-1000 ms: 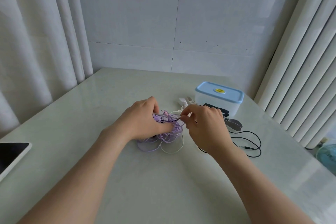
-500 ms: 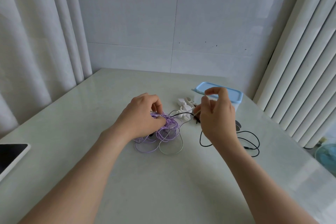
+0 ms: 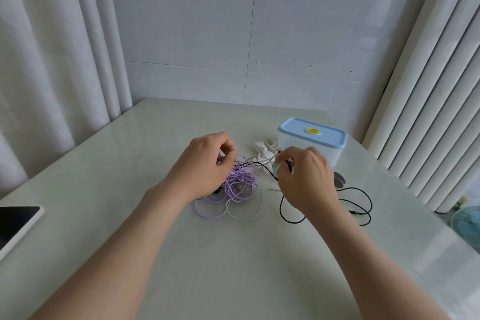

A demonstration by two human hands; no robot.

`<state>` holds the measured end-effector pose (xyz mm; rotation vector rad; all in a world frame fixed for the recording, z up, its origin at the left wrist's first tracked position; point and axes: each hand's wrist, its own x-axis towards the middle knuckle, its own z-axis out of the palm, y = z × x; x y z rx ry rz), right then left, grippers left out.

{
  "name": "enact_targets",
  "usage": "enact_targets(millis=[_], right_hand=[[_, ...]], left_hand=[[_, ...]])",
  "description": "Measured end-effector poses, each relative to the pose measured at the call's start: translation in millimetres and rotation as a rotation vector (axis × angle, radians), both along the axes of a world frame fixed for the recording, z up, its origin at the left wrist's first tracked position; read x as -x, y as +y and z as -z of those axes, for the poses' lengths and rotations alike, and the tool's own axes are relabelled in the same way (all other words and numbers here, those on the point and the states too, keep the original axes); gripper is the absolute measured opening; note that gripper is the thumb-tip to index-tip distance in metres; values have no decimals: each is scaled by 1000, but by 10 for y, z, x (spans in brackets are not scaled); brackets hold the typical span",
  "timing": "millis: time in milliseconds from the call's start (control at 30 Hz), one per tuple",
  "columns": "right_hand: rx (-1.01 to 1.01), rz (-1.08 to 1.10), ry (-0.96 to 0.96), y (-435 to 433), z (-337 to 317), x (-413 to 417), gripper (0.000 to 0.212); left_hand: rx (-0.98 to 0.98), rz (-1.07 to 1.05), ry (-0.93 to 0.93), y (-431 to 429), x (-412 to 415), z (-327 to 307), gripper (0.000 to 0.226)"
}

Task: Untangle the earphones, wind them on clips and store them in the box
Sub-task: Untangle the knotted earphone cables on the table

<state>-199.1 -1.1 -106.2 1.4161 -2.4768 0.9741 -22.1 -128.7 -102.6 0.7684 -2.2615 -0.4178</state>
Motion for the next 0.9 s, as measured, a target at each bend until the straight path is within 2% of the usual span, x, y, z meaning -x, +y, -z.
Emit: enact_targets(millis=[67,167,233,400,633,733,833,900], right_hand=[[-6,-11,60,10,-6,3,32],[170,-181,126,-12,-4,-54,26],[208,-262,189,-41,24,-118,20],[87,-275,283,-90,92,-143,19],[-63,-270,240,-67,74,-127,35],[-78,-259,201,-71,80,-145,28],[-10,-286,204,-88,112,-137,14],[24,-316,212,-103,135,-120,13]], left_hand=[[-5,14,1,-2,1,5,9],[3,36,-3,5,10,11,8],[-13,61,6,21,7,-4,7],[-118,79,-24,68,-23,-71,15],[-114,-57,-179,29,-93,-86,23],[-47,-53,-248,72,-92,-84,25],[-33,-22,-234,86,-98,-78,35],[-50,3,-209,77,-99,-66,42]])
